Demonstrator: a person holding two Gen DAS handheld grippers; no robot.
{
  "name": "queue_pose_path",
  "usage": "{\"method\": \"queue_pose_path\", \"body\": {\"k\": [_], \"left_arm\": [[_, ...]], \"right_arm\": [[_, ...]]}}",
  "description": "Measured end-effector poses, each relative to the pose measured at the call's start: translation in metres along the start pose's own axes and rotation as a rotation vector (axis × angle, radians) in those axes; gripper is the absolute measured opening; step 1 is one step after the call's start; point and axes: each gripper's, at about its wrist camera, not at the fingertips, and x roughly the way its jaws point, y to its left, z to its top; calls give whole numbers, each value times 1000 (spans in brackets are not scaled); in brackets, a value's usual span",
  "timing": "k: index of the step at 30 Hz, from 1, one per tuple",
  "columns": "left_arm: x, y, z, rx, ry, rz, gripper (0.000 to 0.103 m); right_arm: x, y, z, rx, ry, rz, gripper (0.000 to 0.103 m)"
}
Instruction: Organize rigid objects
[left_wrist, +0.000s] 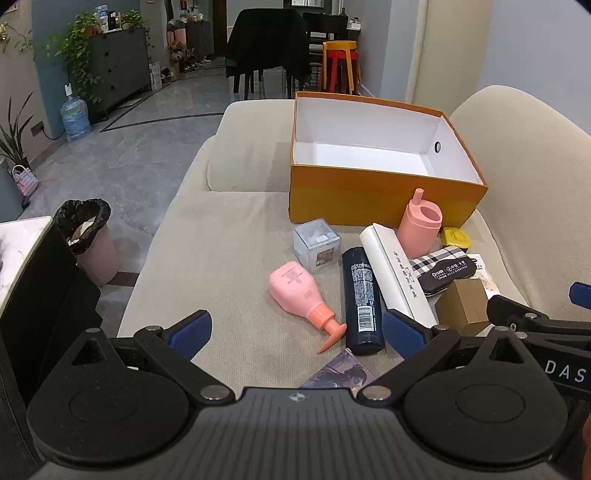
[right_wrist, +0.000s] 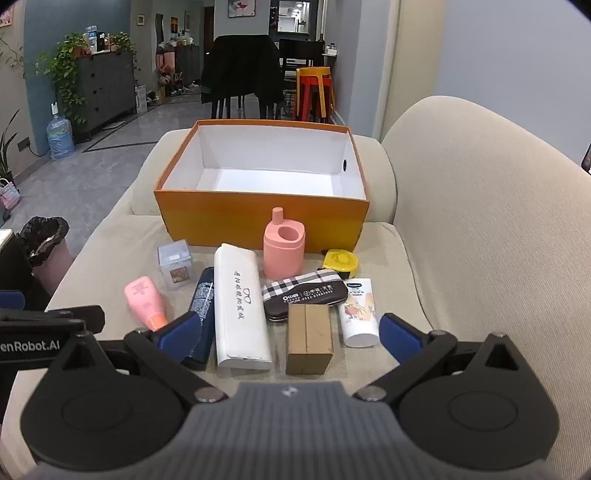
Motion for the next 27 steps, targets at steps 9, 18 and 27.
{"method": "queue_pose_path", "body": {"k": [9, 18, 27], "left_arm": [[0, 0, 0, 1, 2, 1, 103], [0, 0, 0, 1, 3, 2, 103], [0, 0, 0, 1, 3, 2, 103]], "right_arm": [[0, 0, 0, 0, 5, 0, 101], [0, 0, 0, 0, 6, -1, 101], [0, 0, 1, -1, 4, -2, 101]]}}
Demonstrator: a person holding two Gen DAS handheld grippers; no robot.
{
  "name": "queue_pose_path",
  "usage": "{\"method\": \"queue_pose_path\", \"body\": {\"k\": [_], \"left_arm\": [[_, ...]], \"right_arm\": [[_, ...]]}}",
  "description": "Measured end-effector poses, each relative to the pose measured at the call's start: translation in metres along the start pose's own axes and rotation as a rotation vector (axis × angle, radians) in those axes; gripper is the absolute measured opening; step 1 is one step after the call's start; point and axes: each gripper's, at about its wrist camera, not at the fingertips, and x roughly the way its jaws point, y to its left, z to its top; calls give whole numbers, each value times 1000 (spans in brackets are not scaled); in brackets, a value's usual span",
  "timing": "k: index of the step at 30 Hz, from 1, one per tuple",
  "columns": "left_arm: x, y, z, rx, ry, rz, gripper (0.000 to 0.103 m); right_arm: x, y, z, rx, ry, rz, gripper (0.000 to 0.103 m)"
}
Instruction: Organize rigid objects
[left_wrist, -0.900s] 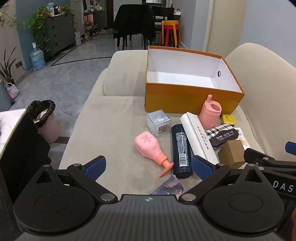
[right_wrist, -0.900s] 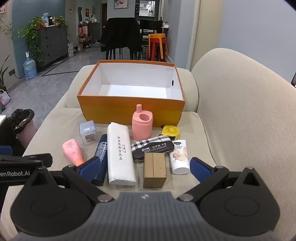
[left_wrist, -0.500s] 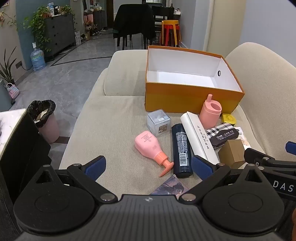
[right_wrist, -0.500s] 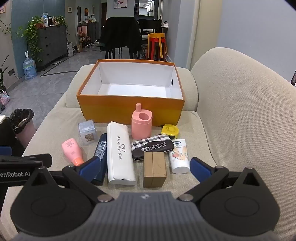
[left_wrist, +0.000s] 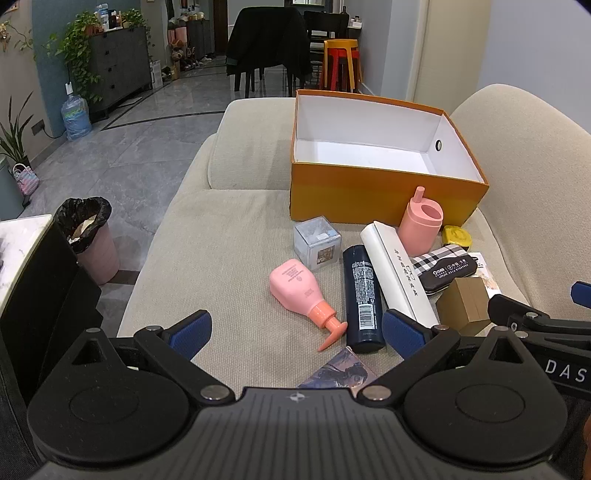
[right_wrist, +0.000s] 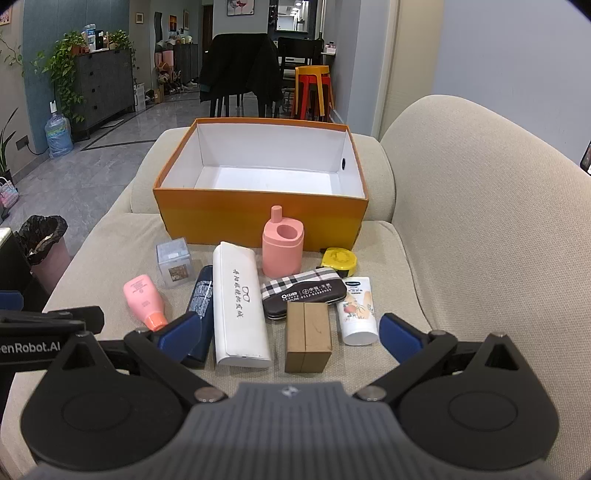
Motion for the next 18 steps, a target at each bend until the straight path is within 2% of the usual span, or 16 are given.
{"method": "queue_pose_path", "body": {"k": [18], "left_arm": [[1, 2, 0, 2, 2, 1, 103]], "right_arm": [[0, 1, -2, -2, 1, -1, 101]]}}
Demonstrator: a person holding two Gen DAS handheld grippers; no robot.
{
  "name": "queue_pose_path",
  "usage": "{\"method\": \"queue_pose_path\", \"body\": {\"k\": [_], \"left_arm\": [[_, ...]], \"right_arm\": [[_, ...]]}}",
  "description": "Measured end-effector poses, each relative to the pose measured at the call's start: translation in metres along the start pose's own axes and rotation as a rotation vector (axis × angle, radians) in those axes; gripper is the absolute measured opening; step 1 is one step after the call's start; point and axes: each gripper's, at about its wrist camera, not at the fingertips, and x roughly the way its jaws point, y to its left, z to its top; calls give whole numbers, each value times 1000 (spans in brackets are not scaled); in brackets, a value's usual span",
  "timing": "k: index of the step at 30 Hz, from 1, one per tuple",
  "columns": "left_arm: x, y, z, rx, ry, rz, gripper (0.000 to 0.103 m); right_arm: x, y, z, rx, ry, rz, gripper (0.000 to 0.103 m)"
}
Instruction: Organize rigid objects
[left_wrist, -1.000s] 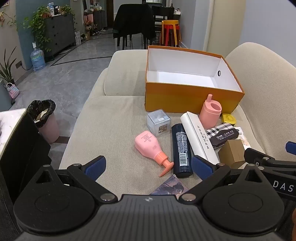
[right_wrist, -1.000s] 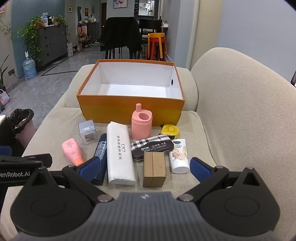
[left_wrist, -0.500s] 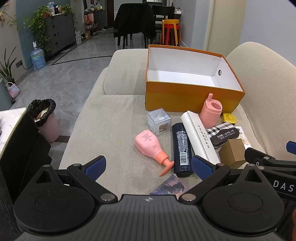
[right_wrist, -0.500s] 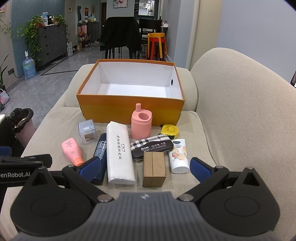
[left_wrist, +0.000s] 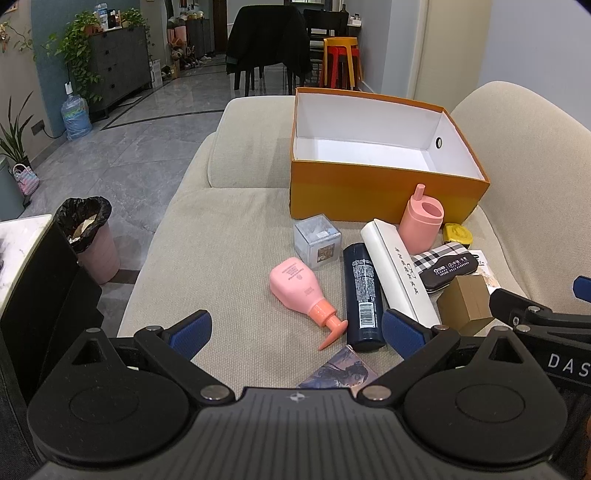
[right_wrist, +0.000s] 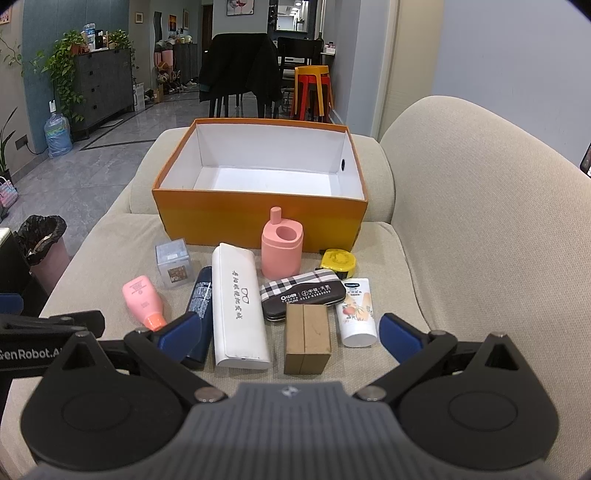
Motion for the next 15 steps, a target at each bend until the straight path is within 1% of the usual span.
{"method": "queue_pose_path", "body": {"k": [9, 15], "left_arm": [[0, -1, -3, 2, 1, -1, 103], [10, 2, -10, 9, 24, -28, 103]], "right_arm": [[2, -3, 1, 1, -2, 1, 101], [7, -3, 5, 5, 18, -5, 101]]}}
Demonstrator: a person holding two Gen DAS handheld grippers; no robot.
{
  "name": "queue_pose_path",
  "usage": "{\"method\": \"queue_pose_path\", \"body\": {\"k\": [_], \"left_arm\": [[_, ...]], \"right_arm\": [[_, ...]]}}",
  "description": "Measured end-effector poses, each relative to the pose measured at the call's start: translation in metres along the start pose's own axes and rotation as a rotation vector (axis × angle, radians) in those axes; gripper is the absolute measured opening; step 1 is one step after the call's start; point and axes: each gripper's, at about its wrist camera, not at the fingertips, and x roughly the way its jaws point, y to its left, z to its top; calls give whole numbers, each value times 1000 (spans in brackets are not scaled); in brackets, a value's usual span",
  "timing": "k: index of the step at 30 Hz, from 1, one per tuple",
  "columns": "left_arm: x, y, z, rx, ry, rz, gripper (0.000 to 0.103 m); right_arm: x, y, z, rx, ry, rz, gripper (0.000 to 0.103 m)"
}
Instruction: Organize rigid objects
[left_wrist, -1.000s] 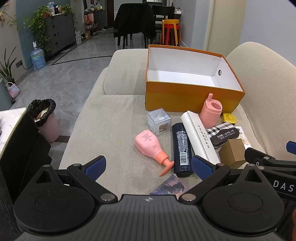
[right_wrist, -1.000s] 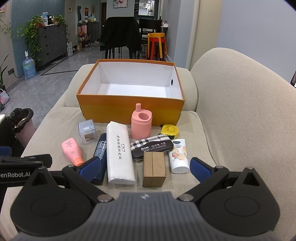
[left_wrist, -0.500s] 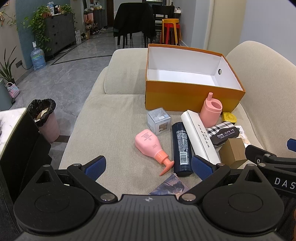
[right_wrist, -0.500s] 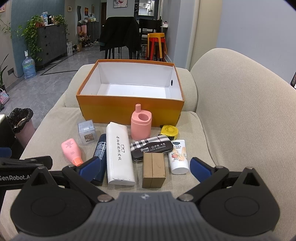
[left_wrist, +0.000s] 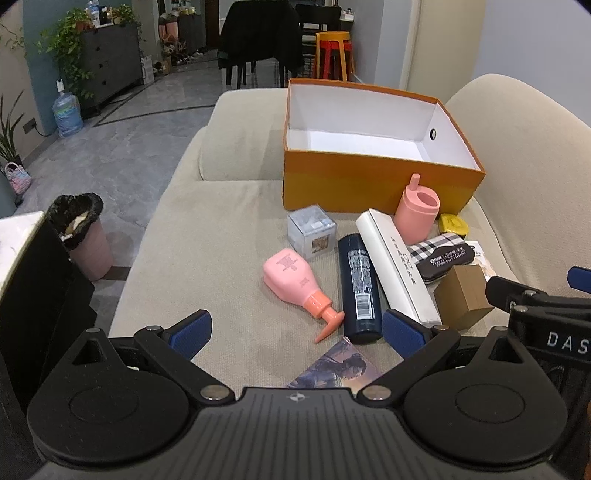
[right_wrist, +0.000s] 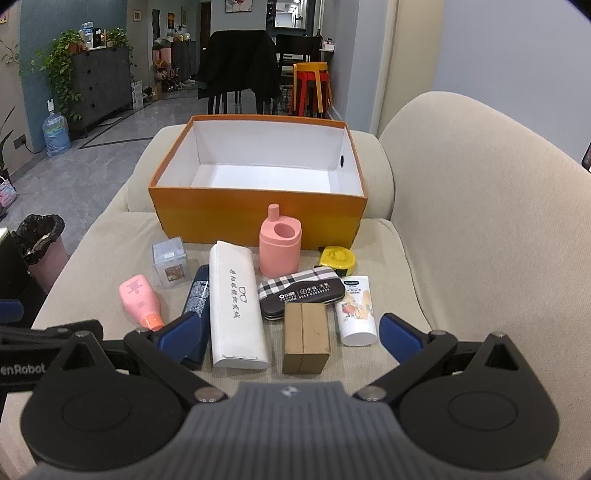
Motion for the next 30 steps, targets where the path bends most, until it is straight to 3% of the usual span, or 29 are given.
{"method": "queue_pose_path", "body": {"k": [8, 13, 19, 30], "left_arm": [[17, 6, -8, -5, 41, -9, 103], [28, 9, -18, -3, 53, -64, 103], [41, 3, -33, 46, 83, -113, 103], [70, -5, -50, 185, 106, -133, 103]], "right_arm": [[17, 4, -5, -15, 37, -3, 101], [31, 4, -8, -20, 64, -14, 101], [47, 0, -11, -22, 94, -31, 101], [62, -6, -11, -16, 121, -27, 101]]}}
